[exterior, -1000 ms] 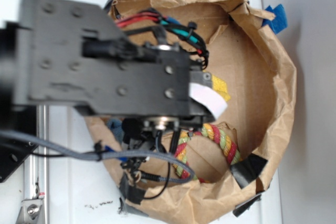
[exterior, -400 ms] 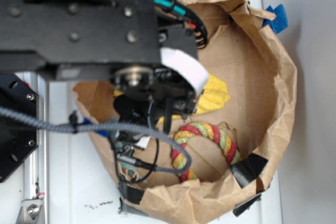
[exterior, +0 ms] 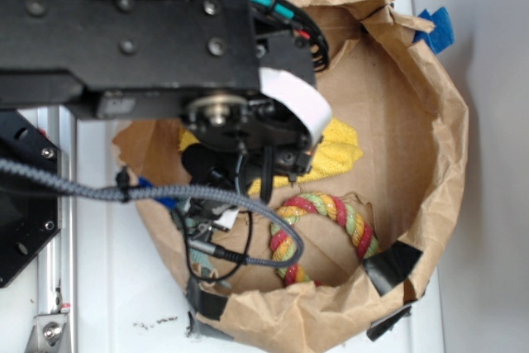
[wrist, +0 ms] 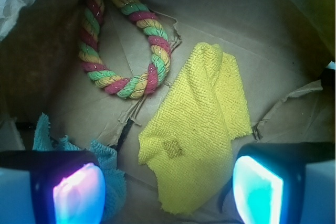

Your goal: Grab the yellow cloth.

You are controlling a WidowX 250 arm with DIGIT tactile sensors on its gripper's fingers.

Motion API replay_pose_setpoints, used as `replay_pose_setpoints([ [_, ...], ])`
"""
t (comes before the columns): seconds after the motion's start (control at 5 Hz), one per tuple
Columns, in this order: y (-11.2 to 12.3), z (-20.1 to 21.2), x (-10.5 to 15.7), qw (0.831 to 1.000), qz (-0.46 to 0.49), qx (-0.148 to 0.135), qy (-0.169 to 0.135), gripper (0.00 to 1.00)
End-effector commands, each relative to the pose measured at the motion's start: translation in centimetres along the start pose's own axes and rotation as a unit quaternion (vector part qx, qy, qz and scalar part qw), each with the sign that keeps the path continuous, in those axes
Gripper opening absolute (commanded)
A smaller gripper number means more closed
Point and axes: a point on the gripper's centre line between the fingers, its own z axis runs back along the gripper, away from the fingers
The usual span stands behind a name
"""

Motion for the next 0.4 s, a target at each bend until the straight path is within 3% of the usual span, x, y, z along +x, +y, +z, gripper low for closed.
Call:
replay_pose_setpoints([
  [0.0, 0.5, 1.0, 0.6, 1.0, 0.007, 0.013, -0.022, 1.0],
  [0.2, 1.7, -0.5, 1.2, 0.999, 0.017, 0.012, -0.027, 1.0],
])
